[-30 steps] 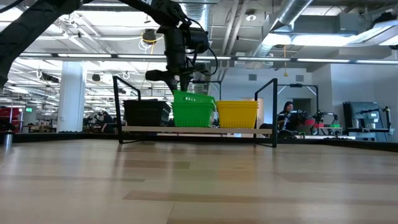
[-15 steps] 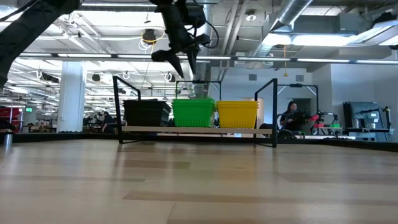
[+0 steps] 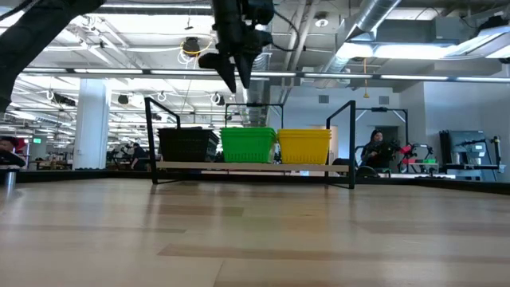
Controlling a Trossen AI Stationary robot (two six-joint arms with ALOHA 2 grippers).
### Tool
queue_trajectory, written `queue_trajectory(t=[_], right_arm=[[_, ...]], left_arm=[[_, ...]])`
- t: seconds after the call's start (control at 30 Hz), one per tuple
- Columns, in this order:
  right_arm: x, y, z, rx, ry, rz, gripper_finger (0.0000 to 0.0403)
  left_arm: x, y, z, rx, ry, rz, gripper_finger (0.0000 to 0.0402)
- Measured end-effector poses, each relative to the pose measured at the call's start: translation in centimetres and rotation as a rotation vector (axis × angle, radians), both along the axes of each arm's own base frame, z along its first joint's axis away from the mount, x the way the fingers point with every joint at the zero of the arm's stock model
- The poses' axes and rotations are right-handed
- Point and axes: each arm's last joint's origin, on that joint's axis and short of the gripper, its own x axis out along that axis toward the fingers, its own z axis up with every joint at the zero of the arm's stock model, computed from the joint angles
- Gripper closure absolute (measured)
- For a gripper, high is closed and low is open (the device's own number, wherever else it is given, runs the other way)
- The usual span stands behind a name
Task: Stack baskets on shelf by color
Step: Stack the green bin on top of the green bin on the shelf
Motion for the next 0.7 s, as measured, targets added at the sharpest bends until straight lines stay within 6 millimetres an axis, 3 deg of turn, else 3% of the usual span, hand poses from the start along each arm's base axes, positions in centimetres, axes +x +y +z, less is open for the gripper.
queue_trajectory(t=[0.13,0.3,0.5,0.6,0.7], right_arm=[[0.0,0.0,0.0,0.046,-0.006,-0.033,0.0285],[0.6,0.1,-0.1,0.051,0.006,-0.035,0.0293],[1.2,0.1,-0.3,0.045,0.021,-0.032,0.0333],[1.7,0.2,-0.4,0.044,0.035,-0.033,0.0353],[2.1,0.2,-0.5,0.043,0.043,-0.033,0.0370]], left_arm=[[1.0,-3.8,-0.1,0.021,0.062,-0.122,0.0230],[1.5,-8.1,-0.2,0.150,0.165,-0.143,0.0230],[2.4,-11.1,-2.2,0.258,0.255,-0.269,0.0236],[2.6,-11.8,-4.0,0.265,0.293,-0.298,0.0274],[2.9,-12.0,-6.1,0.264,0.329,-0.341,0.0345]])
